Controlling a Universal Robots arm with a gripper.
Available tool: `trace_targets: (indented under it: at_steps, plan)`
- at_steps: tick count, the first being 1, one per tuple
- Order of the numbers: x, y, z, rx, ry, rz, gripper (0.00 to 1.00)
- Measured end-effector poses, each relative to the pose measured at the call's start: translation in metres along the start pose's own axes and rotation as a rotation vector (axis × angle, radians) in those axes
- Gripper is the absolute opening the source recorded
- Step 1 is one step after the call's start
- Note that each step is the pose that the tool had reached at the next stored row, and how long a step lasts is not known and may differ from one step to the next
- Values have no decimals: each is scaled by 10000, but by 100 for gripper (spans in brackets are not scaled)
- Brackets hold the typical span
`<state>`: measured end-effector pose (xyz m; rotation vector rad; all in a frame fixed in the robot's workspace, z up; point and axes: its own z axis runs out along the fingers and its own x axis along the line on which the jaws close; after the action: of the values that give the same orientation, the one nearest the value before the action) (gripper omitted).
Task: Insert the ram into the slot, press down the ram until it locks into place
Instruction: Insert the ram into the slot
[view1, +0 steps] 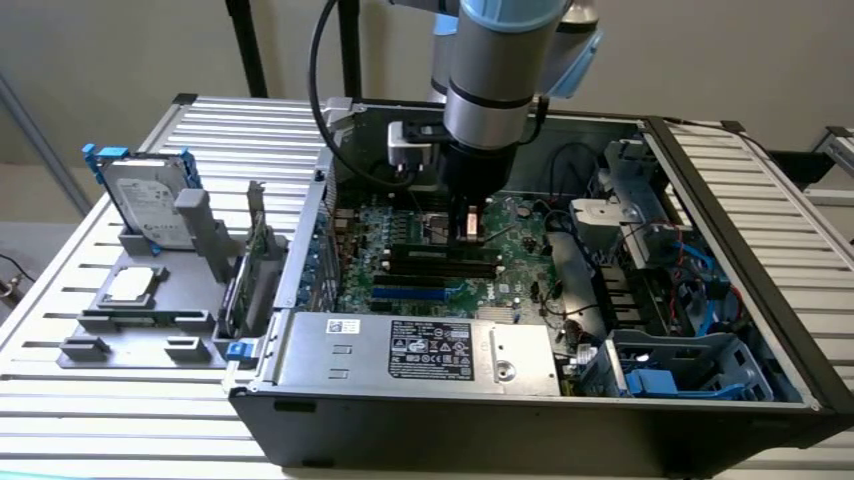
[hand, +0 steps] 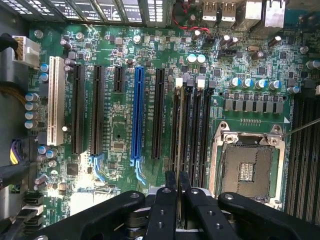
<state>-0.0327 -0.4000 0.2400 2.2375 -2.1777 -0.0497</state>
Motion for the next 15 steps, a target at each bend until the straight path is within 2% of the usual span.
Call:
trace_targets:
  at_steps: [3,9,15]
  plan:
    - [0,4,7,21,12,2,13]
    - [0,22,20,117,54,1,13]
    - [-1,39,41,158,86,2,13]
